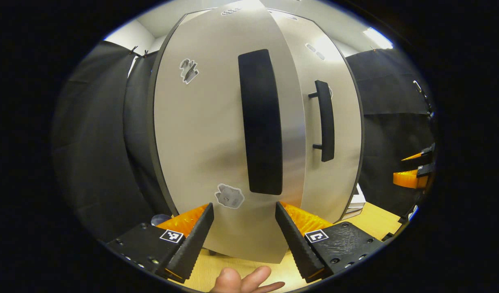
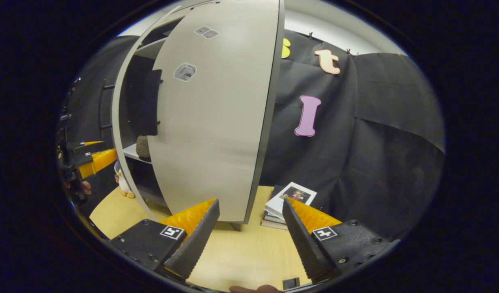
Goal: Grab one shoe with the right hand and put it into the shoe cabinet, grab the other shoe with the left hand and put it into the shoe cabinet; then close the right door with the right hand and the left door with the left hand.
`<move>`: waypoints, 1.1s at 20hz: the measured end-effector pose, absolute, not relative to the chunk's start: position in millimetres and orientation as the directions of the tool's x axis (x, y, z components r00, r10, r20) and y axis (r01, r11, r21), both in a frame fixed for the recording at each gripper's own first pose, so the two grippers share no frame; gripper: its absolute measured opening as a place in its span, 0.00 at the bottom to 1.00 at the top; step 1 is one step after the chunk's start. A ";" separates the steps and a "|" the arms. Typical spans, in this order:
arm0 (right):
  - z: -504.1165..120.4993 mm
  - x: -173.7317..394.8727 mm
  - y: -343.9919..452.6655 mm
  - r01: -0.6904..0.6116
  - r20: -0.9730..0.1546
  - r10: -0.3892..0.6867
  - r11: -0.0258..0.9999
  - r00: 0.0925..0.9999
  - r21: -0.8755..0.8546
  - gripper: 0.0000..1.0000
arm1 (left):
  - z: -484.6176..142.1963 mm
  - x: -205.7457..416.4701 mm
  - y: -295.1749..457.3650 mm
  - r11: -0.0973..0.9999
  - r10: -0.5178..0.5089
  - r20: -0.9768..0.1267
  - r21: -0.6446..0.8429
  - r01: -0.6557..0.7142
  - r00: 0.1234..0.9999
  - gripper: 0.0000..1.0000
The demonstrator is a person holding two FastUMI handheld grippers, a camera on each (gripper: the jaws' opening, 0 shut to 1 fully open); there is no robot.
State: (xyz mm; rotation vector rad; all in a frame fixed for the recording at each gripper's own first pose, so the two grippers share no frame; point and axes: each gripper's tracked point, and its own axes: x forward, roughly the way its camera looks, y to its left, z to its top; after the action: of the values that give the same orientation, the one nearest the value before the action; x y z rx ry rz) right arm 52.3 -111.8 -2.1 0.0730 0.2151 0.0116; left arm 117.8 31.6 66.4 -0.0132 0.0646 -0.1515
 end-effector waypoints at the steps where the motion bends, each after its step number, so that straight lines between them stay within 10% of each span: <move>1: -0.6 54.0 -108.4 -0.016 -0.208 0.032 0.997 0.978 0.077 0.99 | 63.5 115.3 34.9 0.990 -0.138 -0.074 -0.023 0.136 0.988 0.84; 2: 3.3 55.8 -102.9 -0.031 -0.199 0.046 0.996 0.979 0.079 1.00 | 63.9 111.0 40.1 0.993 -0.119 -0.080 -0.026 0.118 0.990 0.96; 11: 70.6 42.5 -84.1 0.010 0.073 -0.016 0.997 0.997 0.081 0.99 | 69.7 53.8 87.7 0.995 0.092 -0.123 -0.032 -0.097 0.988 0.96; 22: 88.5 7.4 10.5 -0.184 0.091 0.170 0.966 0.981 0.181 0.99 | 108.3 37.1 18.8 0.993 0.001 -0.012 -0.115 -0.002 1.000 1.00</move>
State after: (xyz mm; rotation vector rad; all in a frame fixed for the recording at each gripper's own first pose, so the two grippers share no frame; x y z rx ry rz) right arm 7.4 10.5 88.5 0.1901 -0.0754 0.1789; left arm 37.1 18.8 108.3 -0.1152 0.0117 0.0016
